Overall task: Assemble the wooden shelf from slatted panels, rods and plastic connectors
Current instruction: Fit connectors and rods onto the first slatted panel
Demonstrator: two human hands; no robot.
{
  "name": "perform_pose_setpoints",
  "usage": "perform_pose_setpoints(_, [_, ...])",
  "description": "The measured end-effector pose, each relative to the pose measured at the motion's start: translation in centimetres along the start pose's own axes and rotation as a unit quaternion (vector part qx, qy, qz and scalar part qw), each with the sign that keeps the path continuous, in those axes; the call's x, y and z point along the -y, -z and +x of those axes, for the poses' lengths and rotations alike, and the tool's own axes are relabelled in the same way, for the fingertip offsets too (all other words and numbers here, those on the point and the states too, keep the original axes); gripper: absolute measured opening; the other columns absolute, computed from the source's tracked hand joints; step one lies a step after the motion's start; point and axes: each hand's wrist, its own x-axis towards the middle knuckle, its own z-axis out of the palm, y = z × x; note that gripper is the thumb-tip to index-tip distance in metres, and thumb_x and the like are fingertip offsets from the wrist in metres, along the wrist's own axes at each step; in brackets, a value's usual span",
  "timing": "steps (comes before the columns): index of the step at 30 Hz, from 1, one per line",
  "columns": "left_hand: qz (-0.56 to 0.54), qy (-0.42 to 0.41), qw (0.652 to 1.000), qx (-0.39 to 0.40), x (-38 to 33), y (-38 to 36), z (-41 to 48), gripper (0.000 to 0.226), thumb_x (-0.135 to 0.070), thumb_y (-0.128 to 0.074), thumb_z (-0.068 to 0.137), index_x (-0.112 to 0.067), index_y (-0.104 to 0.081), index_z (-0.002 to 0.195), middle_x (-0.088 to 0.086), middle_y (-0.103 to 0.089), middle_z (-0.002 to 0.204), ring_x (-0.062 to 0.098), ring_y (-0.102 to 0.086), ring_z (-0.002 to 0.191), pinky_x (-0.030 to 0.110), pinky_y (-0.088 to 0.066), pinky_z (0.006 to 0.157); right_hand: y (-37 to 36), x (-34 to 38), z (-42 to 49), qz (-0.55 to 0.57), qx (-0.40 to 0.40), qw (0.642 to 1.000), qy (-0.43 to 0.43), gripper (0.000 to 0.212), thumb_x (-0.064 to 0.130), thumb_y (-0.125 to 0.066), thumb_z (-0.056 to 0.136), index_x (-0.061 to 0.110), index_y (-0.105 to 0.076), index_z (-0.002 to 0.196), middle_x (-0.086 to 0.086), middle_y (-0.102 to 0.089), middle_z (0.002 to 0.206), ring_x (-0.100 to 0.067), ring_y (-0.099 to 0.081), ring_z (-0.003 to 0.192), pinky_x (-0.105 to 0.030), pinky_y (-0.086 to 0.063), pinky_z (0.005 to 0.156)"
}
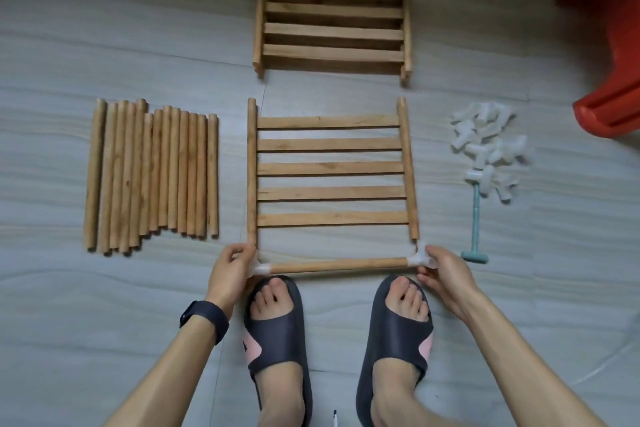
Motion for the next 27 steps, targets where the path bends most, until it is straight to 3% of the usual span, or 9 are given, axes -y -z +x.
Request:
perform_pose_setpoints(3, [-0.019, 0.001, 0.999, -0.029, 0.3, 0.4, 0.1, 0.019, -0.026, -0.061, 0.099, -0.010, -0.066, 0.107, 0.011, -0.066, 0.105, 0.021, -0.059, 0.085, 0.034, -0.049, 0.070, -0.2, -0.3, 0.4, -0.044, 0.007, 0.999, 0.017, 0.016, 0.015, -0.054, 0.099, 0.018, -0.065, 0.089, -0.006, -0.057, 0.086, -0.017, -0.055, 0.079, -0.028, -0.047, 0.068])
perform_pose_setpoints(8, [-0.061, 0.005, 0.997, -0.038, -0.2, 0.8, 0.5, 0.018, -0.018, -0.061, 0.099, -0.013, -0.067, 0.115, 0.004, -0.066, 0.114, 0.021, -0.059, 0.107, 0.037, -0.052, 0.090, -0.3, 0.1, 1.1, -0.053, -0.007, 0.998, 0.027, 0.010, 0.020, -0.060, 0.096, 0.021, -0.070, 0.095, -0.003, -0.065, 0.096, -0.017, -0.059, 0.089, -0.029, -0.050, 0.069])
perform_pose_setpoints(15, [-0.059, 0.012, 0.998, -0.018, -0.1, 0.8, 0.9, 0.023, -0.012, -0.059, 0.099, -0.010, -0.067, 0.120, 0.006, -0.065, 0.118, 0.025, -0.060, 0.113, 0.043, -0.052, 0.099, -0.5, 0.5, 2.1, -0.055, -0.039, 0.996, 0.051, 0.008, 0.017, -0.061, 0.094, 0.020, -0.067, 0.090, -0.005, -0.062, 0.091, -0.022, -0.057, 0.086, -0.032, -0.049, 0.068])
perform_pose_setpoints(21, [-0.055, 0.008, 0.998, -0.012, -0.4, 0.2, 1.1, 0.014, -0.012, -0.061, 0.098, -0.017, -0.068, 0.109, 0.008, -0.068, 0.115, 0.026, -0.062, 0.110, 0.041, -0.054, 0.094, -1.0, 1.7, 2.9, -0.071, -0.067, 0.994, 0.058, 0.006, 0.022, -0.062, 0.092, 0.021, -0.065, 0.087, -0.010, -0.062, 0.087, -0.024, -0.057, 0.079, -0.029, -0.047, 0.057])
perform_pose_setpoints(27, [-0.048, 0.011, 0.999, -0.008, -0.7, -0.4, 1.3, 0.018, -0.013, -0.062, 0.097, -0.014, -0.068, 0.115, 0.010, -0.069, 0.116, 0.027, -0.064, 0.109, 0.040, -0.054, 0.093, -1.4, 2.9, 3.4, -0.078, -0.087, 0.990, 0.073, 0.007, 0.021, -0.059, 0.095, 0.020, -0.066, 0.091, -0.008, -0.061, 0.076, -0.019, -0.056, 0.066, -0.027, -0.045, 0.052])
